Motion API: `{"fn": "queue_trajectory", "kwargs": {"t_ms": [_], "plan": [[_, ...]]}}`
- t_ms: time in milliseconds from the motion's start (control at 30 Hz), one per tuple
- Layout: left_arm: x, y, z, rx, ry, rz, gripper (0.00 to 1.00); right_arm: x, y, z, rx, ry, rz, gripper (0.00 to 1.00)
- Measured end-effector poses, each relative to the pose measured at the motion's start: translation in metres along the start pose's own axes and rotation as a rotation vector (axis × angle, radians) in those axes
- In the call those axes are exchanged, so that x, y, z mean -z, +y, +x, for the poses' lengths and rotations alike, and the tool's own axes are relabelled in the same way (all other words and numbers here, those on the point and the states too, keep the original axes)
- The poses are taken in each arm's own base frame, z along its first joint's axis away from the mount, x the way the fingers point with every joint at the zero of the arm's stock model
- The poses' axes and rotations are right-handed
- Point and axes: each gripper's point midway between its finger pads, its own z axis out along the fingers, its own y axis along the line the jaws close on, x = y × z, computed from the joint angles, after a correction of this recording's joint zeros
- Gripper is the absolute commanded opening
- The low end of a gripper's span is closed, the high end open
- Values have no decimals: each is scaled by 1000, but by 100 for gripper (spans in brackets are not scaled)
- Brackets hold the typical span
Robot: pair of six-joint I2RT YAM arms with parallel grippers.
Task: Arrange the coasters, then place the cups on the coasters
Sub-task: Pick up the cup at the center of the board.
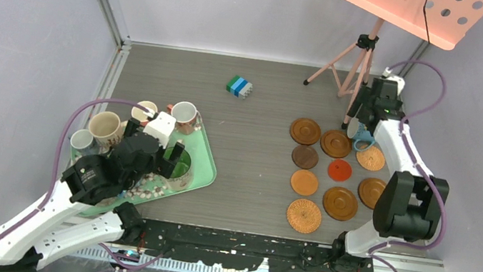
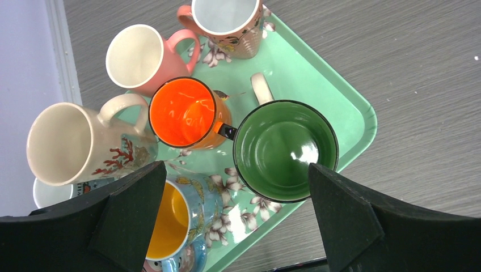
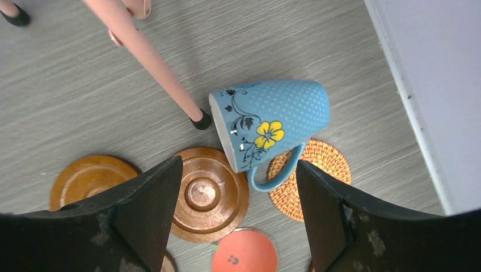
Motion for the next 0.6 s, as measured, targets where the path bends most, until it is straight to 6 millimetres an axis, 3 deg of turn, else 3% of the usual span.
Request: {"fn": "queue_trajectory", "kwargs": {"t_ms": [100, 367, 600], "plan": [[3, -2, -1, 9, -12, 19, 99, -10, 11, 5, 110, 8, 43, 77], [6, -6, -2, 19, -25, 58, 100, -28, 4, 28, 254, 57, 196, 69], [9, -6, -3, 27, -38, 67, 100, -44, 9, 30, 354, 74, 292, 64]]}}
